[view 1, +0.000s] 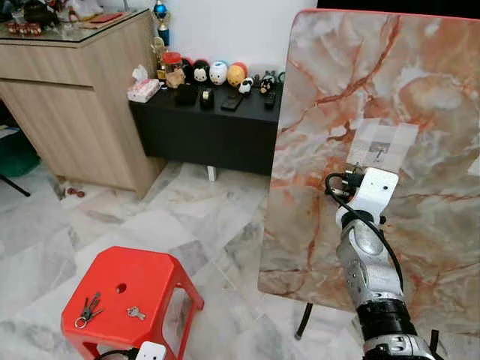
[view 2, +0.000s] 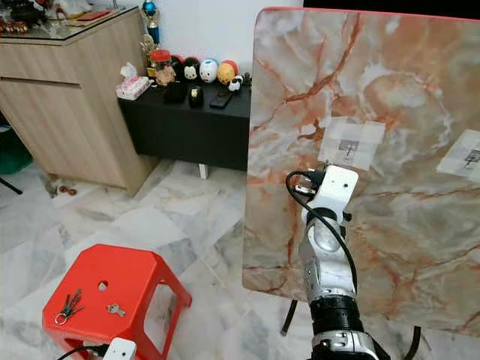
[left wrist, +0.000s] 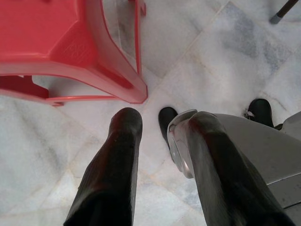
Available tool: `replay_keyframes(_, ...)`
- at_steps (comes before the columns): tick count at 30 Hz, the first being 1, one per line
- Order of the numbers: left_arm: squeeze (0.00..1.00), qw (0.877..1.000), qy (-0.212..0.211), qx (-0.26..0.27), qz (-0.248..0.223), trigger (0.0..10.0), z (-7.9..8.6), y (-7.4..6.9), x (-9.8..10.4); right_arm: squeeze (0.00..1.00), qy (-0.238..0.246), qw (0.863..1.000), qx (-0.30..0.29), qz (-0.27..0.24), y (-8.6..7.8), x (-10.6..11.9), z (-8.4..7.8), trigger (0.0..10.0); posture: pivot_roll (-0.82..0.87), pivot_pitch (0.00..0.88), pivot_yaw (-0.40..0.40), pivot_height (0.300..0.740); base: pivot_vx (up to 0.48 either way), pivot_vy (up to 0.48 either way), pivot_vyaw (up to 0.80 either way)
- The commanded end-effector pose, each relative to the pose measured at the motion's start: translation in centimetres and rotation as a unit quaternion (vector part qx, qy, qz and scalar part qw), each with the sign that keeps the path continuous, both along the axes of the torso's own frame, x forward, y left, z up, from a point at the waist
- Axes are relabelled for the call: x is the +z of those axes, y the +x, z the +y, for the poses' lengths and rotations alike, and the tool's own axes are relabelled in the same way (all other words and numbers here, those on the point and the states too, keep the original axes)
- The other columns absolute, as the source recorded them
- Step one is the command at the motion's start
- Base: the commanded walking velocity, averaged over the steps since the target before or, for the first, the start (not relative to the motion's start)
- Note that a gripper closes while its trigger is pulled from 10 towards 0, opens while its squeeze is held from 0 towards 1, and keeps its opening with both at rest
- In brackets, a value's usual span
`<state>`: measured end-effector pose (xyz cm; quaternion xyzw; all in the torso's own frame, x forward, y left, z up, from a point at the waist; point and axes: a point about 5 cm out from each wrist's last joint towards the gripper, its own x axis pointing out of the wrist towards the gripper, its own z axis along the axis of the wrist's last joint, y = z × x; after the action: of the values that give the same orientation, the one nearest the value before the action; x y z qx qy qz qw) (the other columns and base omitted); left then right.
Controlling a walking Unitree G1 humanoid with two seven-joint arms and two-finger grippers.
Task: Hang keys on a hook
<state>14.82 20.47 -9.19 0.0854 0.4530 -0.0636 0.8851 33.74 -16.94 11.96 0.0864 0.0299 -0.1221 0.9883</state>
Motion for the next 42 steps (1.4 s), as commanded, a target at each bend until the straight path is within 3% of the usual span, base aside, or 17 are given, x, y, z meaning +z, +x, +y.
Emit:
replay_keyframes(1, 0.0, 1.0, 0.0, -0.001, 0.009, 10.0, -0.1, -0.4, -0.2, 0.0, -0.005, 1.0, 0.004, -0.015, 0.1, 0.9, 0.3, 10.0, 0.02, 0.0, -0.021, 0.74, 0.0, 0.0, 0.0)
replay_keyframes(23, 0.0, 1.0, 0.003, 0.001, 0.014, 10.0, 0.3, -0.6, -0.2, 0.0, -0.035, 0.998, -0.002, -0.049, 0.0, 3.0, 0.3, 10.0, 0.02, 0.0, -0.023, 0.74, 0.0, 0.0, 0.0)
replay_keyframes(31, 0.0, 1.0, 0.003, 0.001, 0.016, 10.0, 0.3, -0.6, -0.2, 0.0, -0.086, 0.995, 0.008, -0.054, -0.1, 3.1, 0.2, 10.0, 0.02, 0.0, -0.022, 0.74, 0.0, 0.0, 0.0)
replay_keyframes(42, 0.0, 1.0, 0.005, 0.0, 0.015, 10.0, 0.3, -0.5, -0.2, 0.0, -0.059, 0.997, -0.031, -0.044, -0.6, 2.7, -1.0, 10.0, 0.02, 0.0, -0.019, 0.74, 0.0, 0.0, 0.0)
